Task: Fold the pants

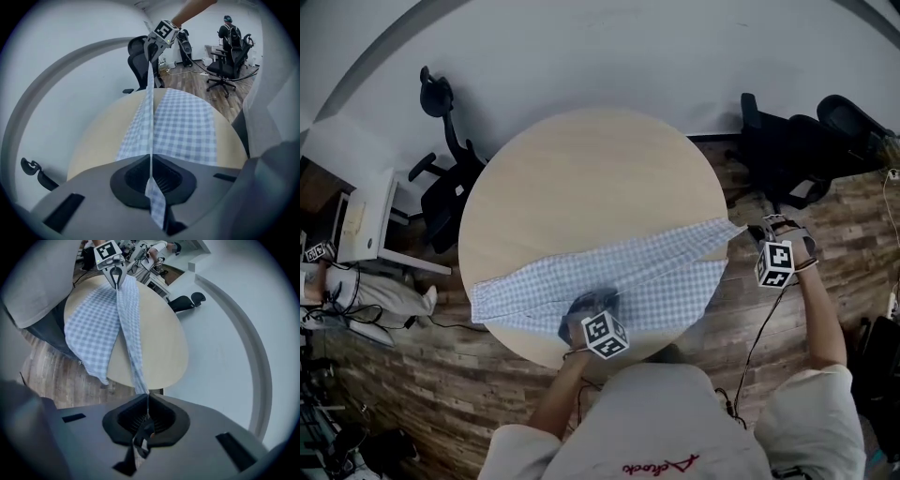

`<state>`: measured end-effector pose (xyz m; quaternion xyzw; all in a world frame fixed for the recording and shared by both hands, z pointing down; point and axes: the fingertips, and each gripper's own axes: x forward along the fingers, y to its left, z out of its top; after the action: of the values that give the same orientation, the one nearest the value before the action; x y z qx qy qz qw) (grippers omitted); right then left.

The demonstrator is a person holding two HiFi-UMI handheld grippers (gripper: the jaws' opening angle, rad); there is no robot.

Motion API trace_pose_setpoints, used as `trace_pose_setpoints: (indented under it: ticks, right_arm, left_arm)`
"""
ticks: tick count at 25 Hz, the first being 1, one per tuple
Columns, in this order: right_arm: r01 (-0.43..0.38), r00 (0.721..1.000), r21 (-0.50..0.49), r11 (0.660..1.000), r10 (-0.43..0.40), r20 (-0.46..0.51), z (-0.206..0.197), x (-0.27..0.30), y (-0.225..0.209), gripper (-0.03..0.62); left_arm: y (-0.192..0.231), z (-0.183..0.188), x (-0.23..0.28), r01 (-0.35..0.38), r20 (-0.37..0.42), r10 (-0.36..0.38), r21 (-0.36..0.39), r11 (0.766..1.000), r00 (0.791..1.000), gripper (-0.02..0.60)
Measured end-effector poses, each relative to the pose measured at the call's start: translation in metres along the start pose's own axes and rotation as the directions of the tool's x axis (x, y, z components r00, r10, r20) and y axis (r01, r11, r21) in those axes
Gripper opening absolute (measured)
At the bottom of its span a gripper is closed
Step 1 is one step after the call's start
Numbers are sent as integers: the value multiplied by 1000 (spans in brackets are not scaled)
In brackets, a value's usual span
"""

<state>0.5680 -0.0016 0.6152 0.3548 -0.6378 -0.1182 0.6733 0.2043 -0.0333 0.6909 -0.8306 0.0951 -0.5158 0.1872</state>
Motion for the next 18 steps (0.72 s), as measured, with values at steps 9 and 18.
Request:
trace_pose_setpoints:
  ticks: [9,18]
  right_arm:
    - [-32,992,126,992,46,-116,-14,-51,139,35]
    - [-191,966,336,922,238,-105,-4,-40,268,66]
  left_arm:
    - [-40,0,-53,-32,75,26,91,995,997,34]
    - [-130,-24,-44,156,2,-157,99,983,988,37]
